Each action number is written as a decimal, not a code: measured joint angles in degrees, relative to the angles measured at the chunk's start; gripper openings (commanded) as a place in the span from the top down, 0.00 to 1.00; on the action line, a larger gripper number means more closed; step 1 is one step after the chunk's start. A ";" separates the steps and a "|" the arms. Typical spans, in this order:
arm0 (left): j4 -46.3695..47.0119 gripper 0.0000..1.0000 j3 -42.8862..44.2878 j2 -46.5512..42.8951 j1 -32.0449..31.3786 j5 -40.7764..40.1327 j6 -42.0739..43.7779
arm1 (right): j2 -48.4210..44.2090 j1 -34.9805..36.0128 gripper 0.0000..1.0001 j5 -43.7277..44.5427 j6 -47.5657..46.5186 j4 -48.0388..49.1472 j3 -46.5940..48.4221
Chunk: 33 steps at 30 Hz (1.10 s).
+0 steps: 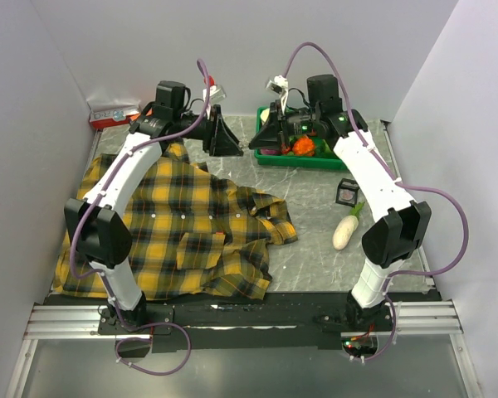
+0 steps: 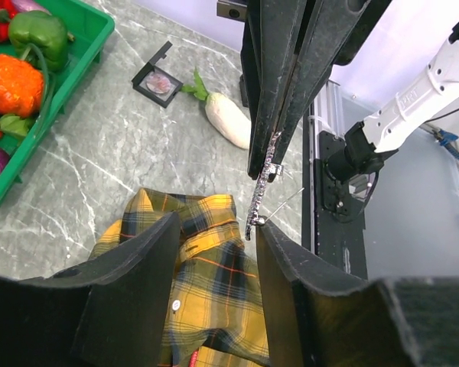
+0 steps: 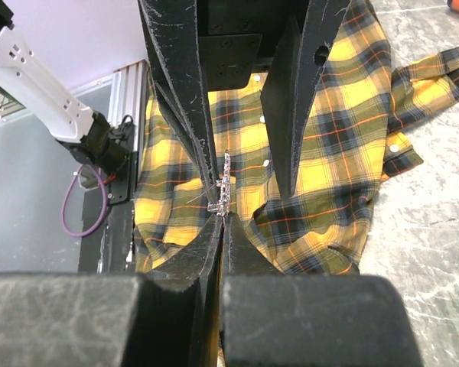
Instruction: Remove the brooch from the garment
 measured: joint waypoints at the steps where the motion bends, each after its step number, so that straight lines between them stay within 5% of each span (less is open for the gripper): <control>1: 0.11 0.49 0.00 0.04 0.02 0.09 -0.22 | 0.00 0.00 1.00 0.00 -0.02 0.00 0.00; 13: 12.35 0.48 -1.84 0.07 -0.92 5.07 -10.54 | 0.33 2.27 1.00 0.87 -0.26 -1.27 -0.15; 24: 16.17 0.36 -2.03 0.07 -0.04 6.32 -14.64 | 0.33 2.23 1.00 0.98 0.11 -1.25 -0.63; 33: 21.68 0.33 -2.80 -1.03 6.23 6.32 -18.58 | 0.35 -1.07 0.99 -7.41 16.09 11.30 -12.98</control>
